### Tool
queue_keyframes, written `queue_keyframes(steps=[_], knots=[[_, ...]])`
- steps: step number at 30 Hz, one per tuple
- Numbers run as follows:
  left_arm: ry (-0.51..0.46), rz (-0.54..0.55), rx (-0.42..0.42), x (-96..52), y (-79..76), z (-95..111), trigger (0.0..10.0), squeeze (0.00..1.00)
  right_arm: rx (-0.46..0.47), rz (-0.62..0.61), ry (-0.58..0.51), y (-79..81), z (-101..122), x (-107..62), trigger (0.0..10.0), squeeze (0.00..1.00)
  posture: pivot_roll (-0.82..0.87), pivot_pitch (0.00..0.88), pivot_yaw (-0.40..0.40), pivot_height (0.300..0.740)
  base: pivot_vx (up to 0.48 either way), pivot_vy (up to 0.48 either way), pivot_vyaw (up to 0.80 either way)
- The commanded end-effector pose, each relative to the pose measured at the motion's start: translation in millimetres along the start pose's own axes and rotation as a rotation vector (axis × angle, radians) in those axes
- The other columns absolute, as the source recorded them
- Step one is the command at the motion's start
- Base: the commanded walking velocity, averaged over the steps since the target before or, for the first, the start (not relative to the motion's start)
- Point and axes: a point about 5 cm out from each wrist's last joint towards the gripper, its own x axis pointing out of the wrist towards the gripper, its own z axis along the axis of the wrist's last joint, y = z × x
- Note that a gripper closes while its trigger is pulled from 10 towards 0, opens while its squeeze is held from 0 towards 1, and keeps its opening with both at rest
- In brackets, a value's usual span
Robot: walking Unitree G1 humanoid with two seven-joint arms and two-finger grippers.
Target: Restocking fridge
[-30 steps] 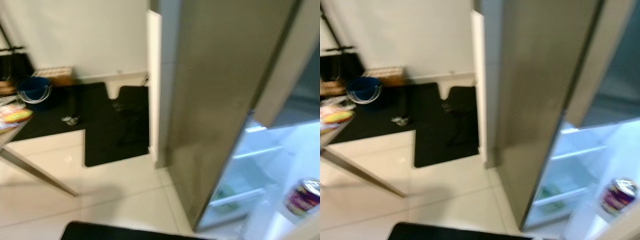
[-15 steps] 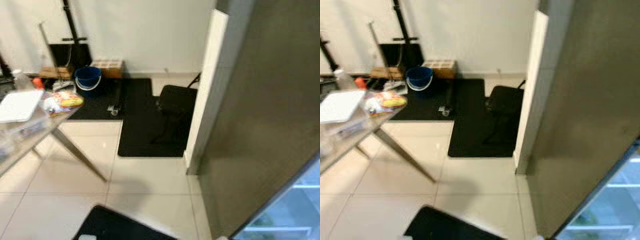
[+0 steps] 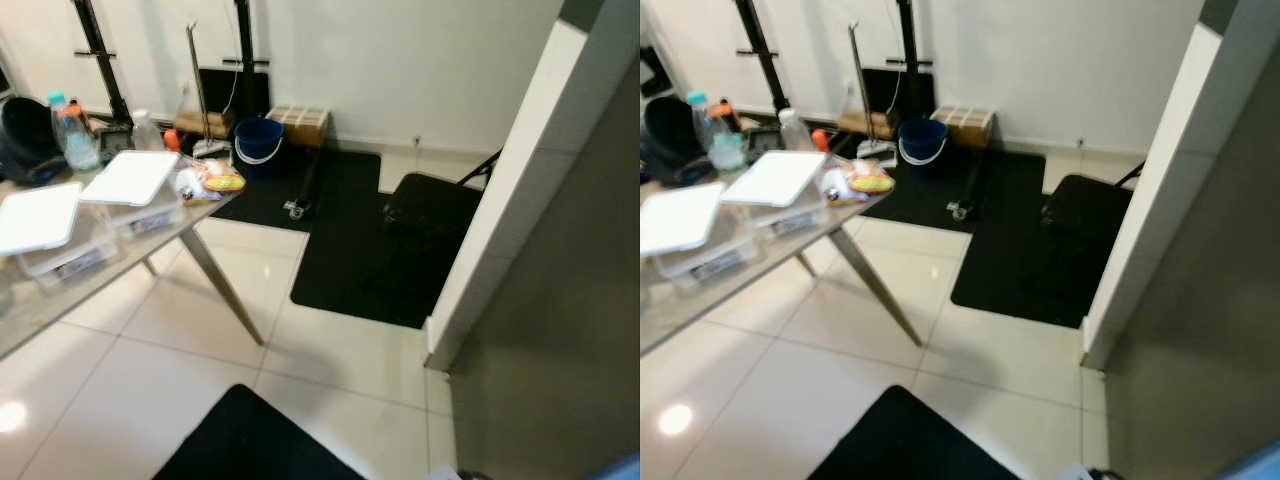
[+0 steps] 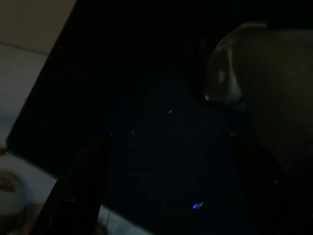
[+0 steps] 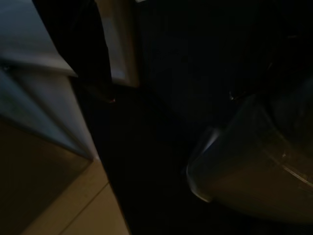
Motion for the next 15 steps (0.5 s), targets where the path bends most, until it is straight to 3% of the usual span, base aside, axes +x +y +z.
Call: queue_keyframes(steps=[1, 15], knots=[[0.022, -0.018, 0.001, 0.1, -5.3, -6.5, 10.0, 0.00, 0.007, 0.034, -0.023, 8.3, 3.4, 1.9, 10.0, 0.00, -0.05, 0.000, -0.013, 0.740, 0.000, 0.000, 0.78], [0.026, -0.026, 0.017, 0.3, -8.7, -8.3, 10.0, 0.00, 0.014, 0.057, -0.036, 10.9, 7.0, 2.6, 10.0, 0.00, -0.04, 0.000, -0.012, 0.740, 0.000, 0.000, 0.78]])
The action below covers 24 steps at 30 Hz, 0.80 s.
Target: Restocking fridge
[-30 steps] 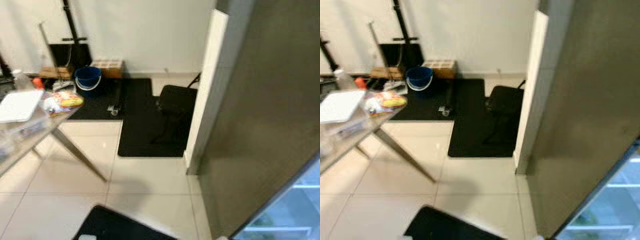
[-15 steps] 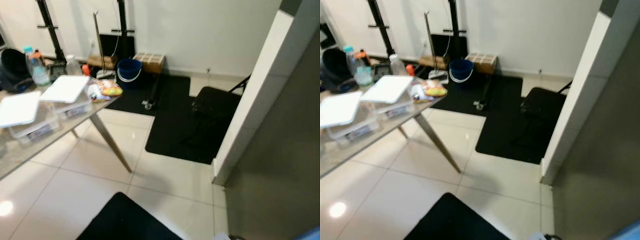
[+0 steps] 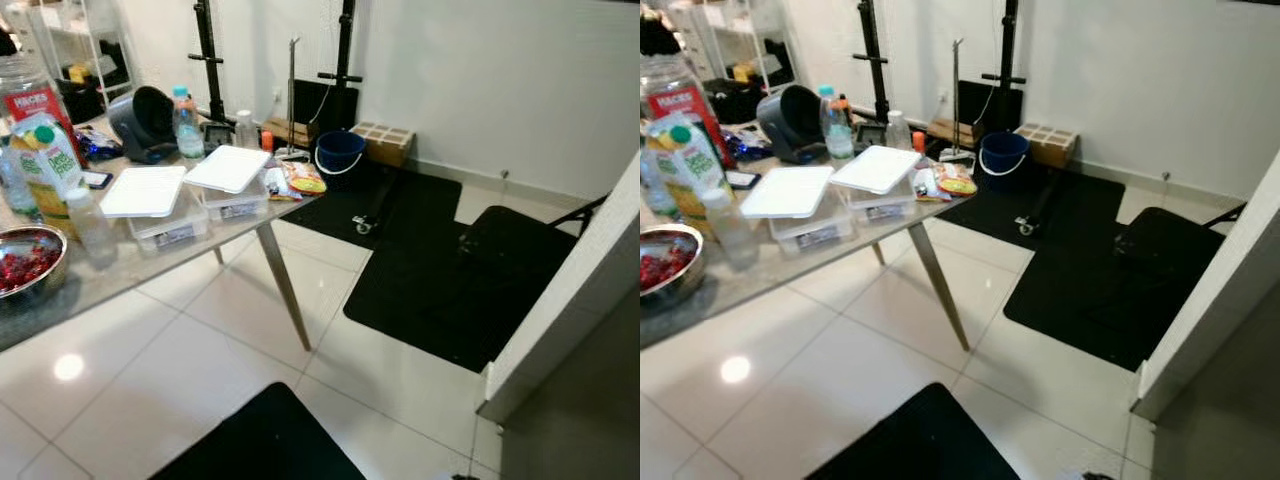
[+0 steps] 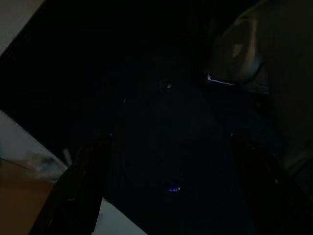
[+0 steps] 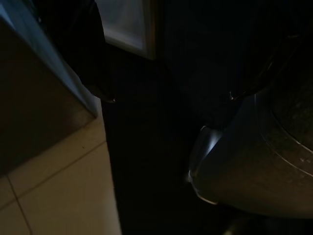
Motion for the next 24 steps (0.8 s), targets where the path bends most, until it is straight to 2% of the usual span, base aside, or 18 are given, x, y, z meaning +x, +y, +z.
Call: queue_keyframes(steps=[1, 7, 14, 24], knots=[[0.003, -0.014, 0.013, 1.3, -4.1, 3, 10.0, 0.00, 0.010, 0.040, -0.014, 9.1, 3, 2.3, 10.0, 0.00, -0.04, 0.000, -0.014, 0.740, 0.000, 0.000, 0.78], [0.004, -0.022, 0.010, 2.0, -7.7, 3, 10.0, 0.00, 0.011, 0.045, -0.018, 9.1, 4, 2.4, 10.0, 0.00, -0.05, 0.000, -0.015, 0.740, 0.000, 0.000, 0.78], [0.007, -0.036, 0.015, 4.4, -22.5, 2, 10.0, 0.00, 0.015, 0.048, -0.018, 8.7, 3, 2.1, 10.0, 0.00, -0.05, 0.000, -0.014, 0.740, 0.000, 0.000, 0.78], [0.022, -0.024, 0.015, 2.4, -13.9, -2, 10.0, 0.00, 0.019, 0.058, -0.020, 9.7, 3, 2.2, 10.0, 0.00, -0.05, 0.000, -0.014, 0.740, 0.000, 0.000, 0.78]])
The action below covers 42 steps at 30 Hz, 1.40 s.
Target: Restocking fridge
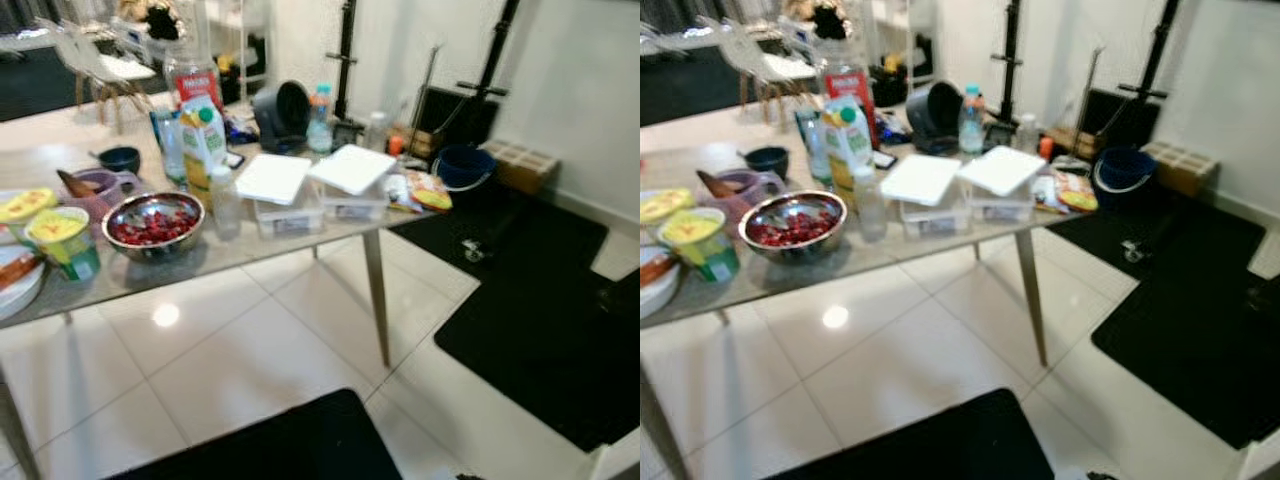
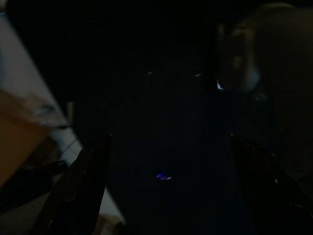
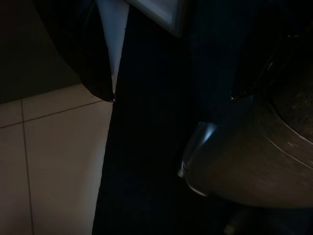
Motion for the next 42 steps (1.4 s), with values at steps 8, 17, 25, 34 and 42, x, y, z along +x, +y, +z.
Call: queue_keyframes(steps=[8, 17, 25, 34, 42], knots=[[0.021, -0.039, 0.013, -0.2, -6.0, -7, 10.0, 0.00, -0.003, 0.059, -0.026, 14.1, 8, 4.4, 10.0, 0.00, -0.05, 0.001, -0.016, 0.740, 0.000, 0.000, 0.78], [0.030, -0.041, 0.013, -0.2, -10.8, -11, 10.0, 0.00, -0.005, 0.061, -0.025, 13.9, 8, 4.2, 10.0, 0.00, -0.05, 0.001, -0.017, 0.740, 0.000, 0.000, 0.78], [0.052, -0.063, 0.014, -0.3, -32.5, -25, 10.0, 0.00, -0.006, 0.061, -0.025, 14.1, 8, 4.2, 10.0, 0.00, -0.05, 0.000, -0.018, 0.740, 0.000, 0.000, 0.78], [0.054, -0.090, 0.016, 0.3, -58.4, -29, 10.0, 0.00, -0.010, -0.001, -0.027, 9.1, 8, 3.9, 10.0, 0.00, -0.05, 0.001, -0.015, 0.740, 0.000, 0.000, 0.35], [0.079, -0.100, 0.032, -2.7, -60.7, -42, 10.0, 0.00, -0.003, 0.002, -0.030, 8.2, 9, 3.6, 10.0, 0.00, -0.05, 0.000, -0.016, 0.740, 0.000, -0.175, 0.00]])
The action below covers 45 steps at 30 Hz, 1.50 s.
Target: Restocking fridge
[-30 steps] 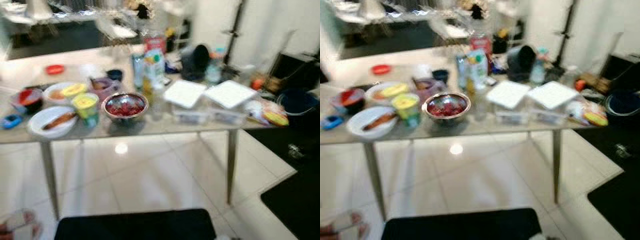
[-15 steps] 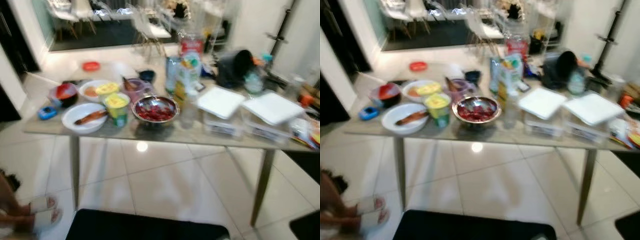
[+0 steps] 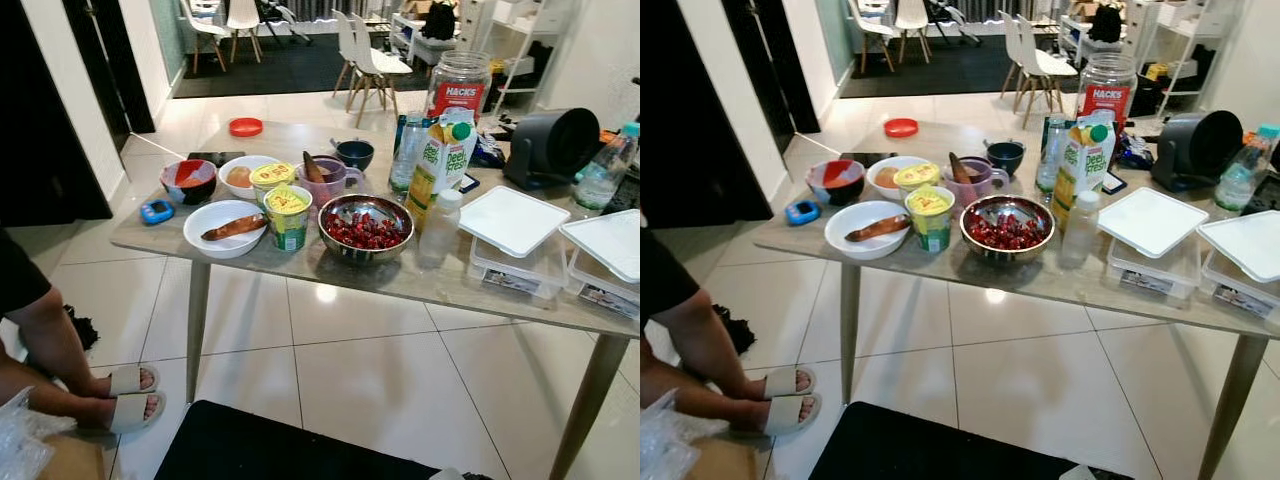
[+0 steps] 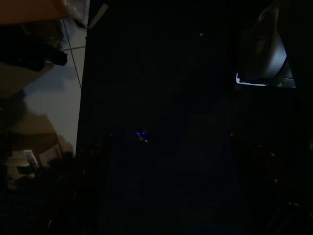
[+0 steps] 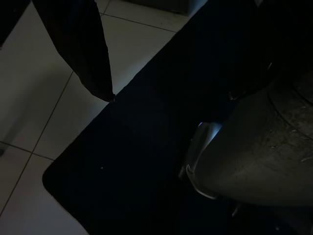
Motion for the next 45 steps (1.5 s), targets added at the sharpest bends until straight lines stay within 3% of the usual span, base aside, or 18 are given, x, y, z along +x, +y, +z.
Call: queue_keyframes(steps=[1, 6, 16, 19, 20, 25, 29, 35, 43, 45], knots=[[0.057, -0.133, 0.038, -2.5, -39.8, -19, 10.0, 0.00, 0.005, 0.042, -0.009, 10.7, 2, 2.6, 10.0, 0.00, -0.05, 0.000, -0.015, 0.740, 0.000, -0.480, 0.00], [0.062, -0.094, 0.035, -3.9, -29.6, -25, 10.0, 0.00, 0.005, 0.041, -0.010, 10.6, 3, 2.7, 10.0, 0.00, -0.05, 0.000, -0.016, 0.740, 0.000, -0.480, 0.00], [0.069, -0.051, -0.010, -4.8, -6.0, -26, 10.0, 0.00, 0.012, 0.045, -0.018, 11.6, 5, 3.2, 10.0, 0.00, -0.05, 0.000, -0.013, 0.740, 0.000, 0.000, 0.00], [0.032, 0.041, -0.110, -5.3, 24.7, -15, 10.0, 0.00, 0.013, 0.044, -0.017, 12.0, 5, 3.2, 10.0, 0.00, -0.04, 0.000, -0.011, 0.740, 0.000, 0.000, 0.00], [0.032, 0.041, -0.110, -5.3, 24.7, -15, 10.0, 0.00, 0.013, 0.044, -0.017, 12.0, 5, 3.2, 10.0, 0.00, -0.04, 0.000, -0.011, 0.740, 0.000, 0.000, 0.00], [-0.016, 0.163, -0.190, -11.6, 78.5, 8, 10.0, 0.00, 0.013, 0.033, -0.015, 10.5, 4, 2.8, 10.0, 0.00, -0.04, 0.002, -0.009, 0.740, 0.000, 0.000, 0.00], [-0.036, 0.209, -0.236, -13.9, 91.0, 16, 10.0, 0.00, 0.014, 0.026, -0.015, 10.0, 4, 2.9, 10.0, 0.00, -0.03, 0.004, -0.005, 0.740, 0.000, 0.000, 0.00], [-0.046, 0.205, -0.259, -13.7, 89.4, 15, 10.0, 0.00, 0.014, 0.019, -0.014, 10.8, 5, 3.3, 10.0, 0.00, -0.03, 0.004, -0.002, 0.740, 0.000, 0.000, 0.00], [-0.085, 0.105, -0.217, -3.3, 52.4, 27, 10.0, 0.00, 0.017, 0.018, -0.011, 11.3, 4, 3.5, 10.0, 0.00, -0.04, 0.003, -0.006, 0.740, 0.000, 0.000, 0.00], [-0.089, 0.099, -0.217, -2.7, 49.9, 28, 10.0, 0.00, 0.016, 0.017, -0.011, 11.3, 4, 3.4, 10.0, 0.00, -0.04, 0.003, -0.006, 0.740, 0.000, 0.000, 0.00]])
